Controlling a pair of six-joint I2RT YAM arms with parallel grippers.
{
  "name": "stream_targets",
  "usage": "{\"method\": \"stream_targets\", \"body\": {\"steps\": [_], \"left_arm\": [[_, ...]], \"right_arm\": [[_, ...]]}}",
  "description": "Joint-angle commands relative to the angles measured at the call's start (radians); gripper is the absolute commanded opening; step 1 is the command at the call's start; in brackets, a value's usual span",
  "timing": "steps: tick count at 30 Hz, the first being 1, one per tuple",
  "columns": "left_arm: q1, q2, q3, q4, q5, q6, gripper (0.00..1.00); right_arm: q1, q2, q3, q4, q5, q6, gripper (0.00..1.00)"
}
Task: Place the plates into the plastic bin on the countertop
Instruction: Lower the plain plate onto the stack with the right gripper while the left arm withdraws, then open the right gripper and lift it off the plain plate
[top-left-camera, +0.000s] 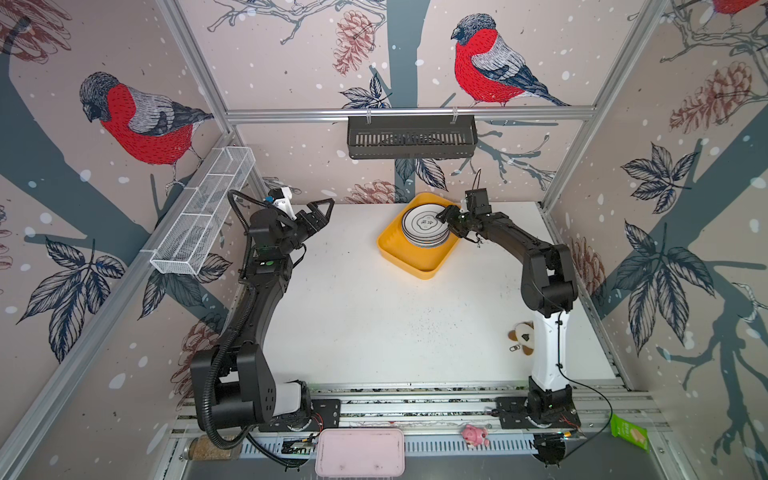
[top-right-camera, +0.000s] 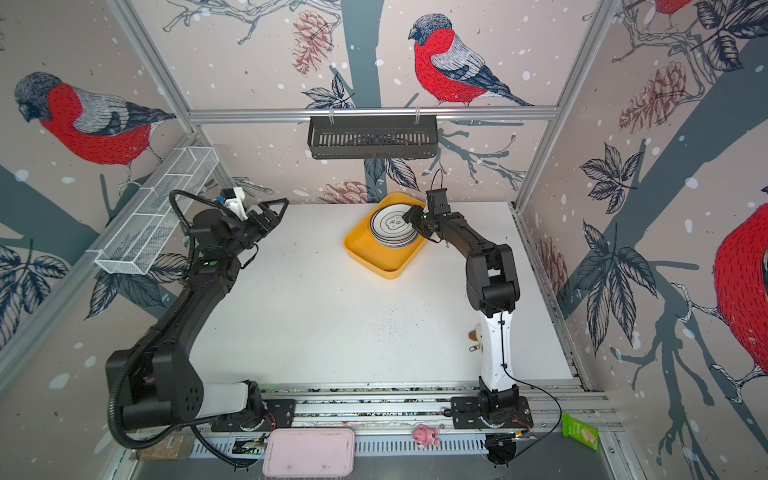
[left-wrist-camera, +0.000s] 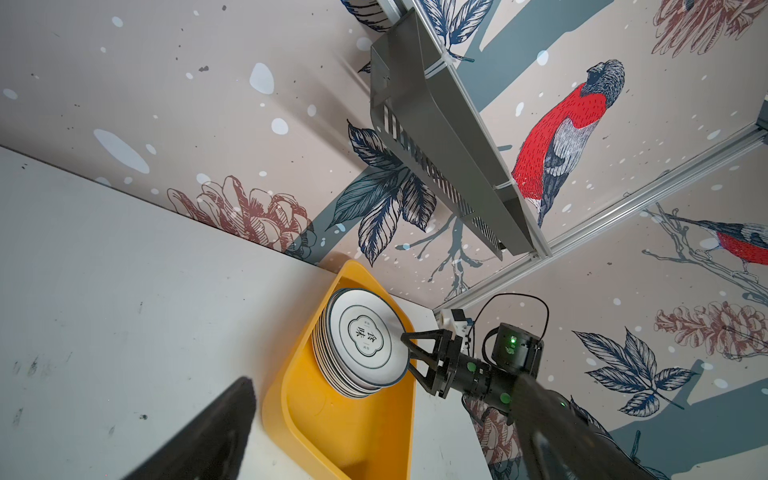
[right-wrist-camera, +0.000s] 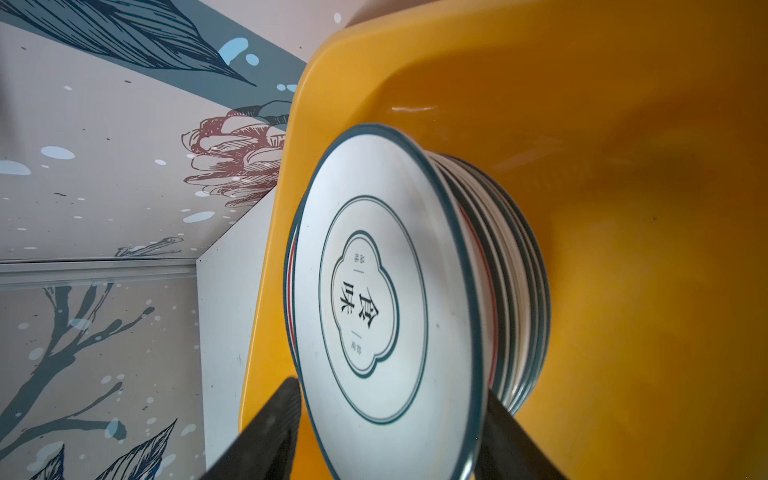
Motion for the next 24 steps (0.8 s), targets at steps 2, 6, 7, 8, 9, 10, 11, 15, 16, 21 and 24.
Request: {"method": "stream_targets", "body": {"steps": [2, 6, 7, 8, 9, 10, 11, 15, 16, 21, 24], "left_arm": [[-0.003, -0.01, -0.003, 0.023, 0.013, -0.002, 0.96], [-0.004, -0.029, -0.01, 0.006, 0.009, 0.007, 0.96], [-0.004, -0.032, -0.01, 0.004, 0.011, 0.008, 0.96], [-0.004, -0.038, -0.012, 0.004, 0.01, 0.009, 0.96], [-0.003, -0.041, -0.013, 0.003, 0.012, 0.009, 0.96], [-0.003, -0.046, -0.016, -0.001, 0.01, 0.009, 0.96], [-0.003, -0.05, -0.016, -0.001, 0.012, 0.01, 0.96], [-0.003, -0.072, -0.038, 0.005, 0.018, -0.003, 0.96], [-0.003, -0.078, -0.042, 0.005, 0.02, -0.004, 0.96], [-0.003, -0.113, -0.062, -0.024, 0.012, 0.009, 0.96], [-0.004, -0.14, -0.079, -0.038, 0.013, 0.017, 0.96]], "right_arm": [[0.009, -0.011, 0.018, -0.062, 0.036, -0.046, 0.71], [0.016, -0.015, 0.022, -0.071, 0.038, -0.057, 0.78], [0.019, -0.016, 0.022, -0.071, 0.04, -0.059, 0.79], [0.021, -0.017, 0.023, -0.072, 0.04, -0.062, 0.8], [0.023, -0.016, 0.027, -0.072, 0.039, -0.062, 0.82], [0.023, -0.016, 0.03, -0.07, 0.038, -0.06, 0.82], [0.025, -0.014, 0.036, -0.069, 0.035, -0.056, 0.83], [0.034, -0.006, 0.064, -0.086, 0.046, -0.056, 0.84], [0.038, -0.008, 0.067, -0.091, 0.05, -0.057, 0.87], [0.046, -0.04, 0.055, -0.103, 0.078, -0.085, 0.92], [0.051, -0.091, 0.004, -0.065, 0.081, -0.11, 0.99]]}}
